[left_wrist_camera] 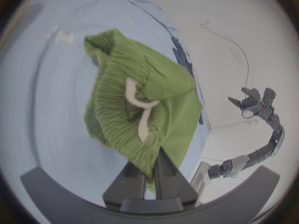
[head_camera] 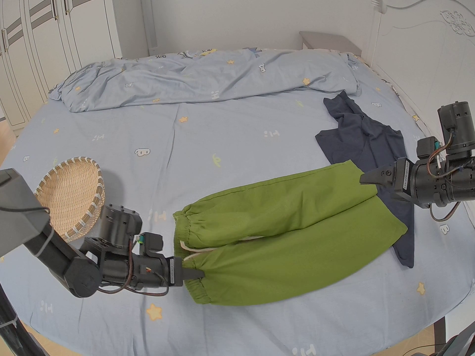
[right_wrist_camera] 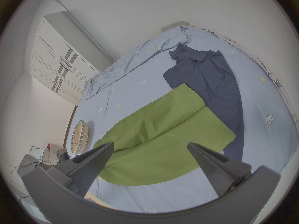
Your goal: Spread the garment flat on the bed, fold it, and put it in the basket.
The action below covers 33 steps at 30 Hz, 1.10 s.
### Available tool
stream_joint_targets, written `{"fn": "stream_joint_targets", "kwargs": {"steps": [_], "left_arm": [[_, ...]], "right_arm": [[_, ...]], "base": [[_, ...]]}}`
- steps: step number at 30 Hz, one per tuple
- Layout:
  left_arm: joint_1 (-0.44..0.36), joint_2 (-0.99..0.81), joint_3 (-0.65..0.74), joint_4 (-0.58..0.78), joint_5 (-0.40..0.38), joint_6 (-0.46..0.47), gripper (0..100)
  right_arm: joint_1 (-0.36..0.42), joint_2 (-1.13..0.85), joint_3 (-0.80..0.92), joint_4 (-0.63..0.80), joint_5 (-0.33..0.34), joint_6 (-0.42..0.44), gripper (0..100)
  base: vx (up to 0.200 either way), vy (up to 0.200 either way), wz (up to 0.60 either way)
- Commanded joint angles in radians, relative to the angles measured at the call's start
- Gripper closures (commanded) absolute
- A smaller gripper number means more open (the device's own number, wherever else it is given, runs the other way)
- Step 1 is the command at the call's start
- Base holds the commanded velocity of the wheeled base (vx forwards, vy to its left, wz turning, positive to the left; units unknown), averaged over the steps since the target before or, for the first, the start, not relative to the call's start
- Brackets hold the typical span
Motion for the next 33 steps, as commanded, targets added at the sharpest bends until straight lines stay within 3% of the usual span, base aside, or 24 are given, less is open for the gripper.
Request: {"fn": "stream_joint_targets", "kwargs": {"steps": [1,10,17,33], "left_arm": [[0.096,-0.135,0.018,0.0,-0.003,0.001,100],[0.191,-0.213,0.0,0.0,-0.003,0.017,100],[0.211,-0.02,-0.101,-0.001,0.003,0.018,100],[0.237,0.164,-0.293,-0.036,-0.003,0.052,100]], "right_arm": [[0.005,0.02,0.009,-0.001,0.001,0.001,0],[0.02,0.023,0.012,0.0,0.001,0.001,0],[0.032,0.056,0.018,-0.003,0.001,0.001,0],[0.023,0.062,0.019,-0.006,0.001,0.004,0]], "base": [[0.0,0.0,0.0],[0.0,0.0,0.0],[0.0,0.0,0.0],[0.0,0.0,0.0]]}}
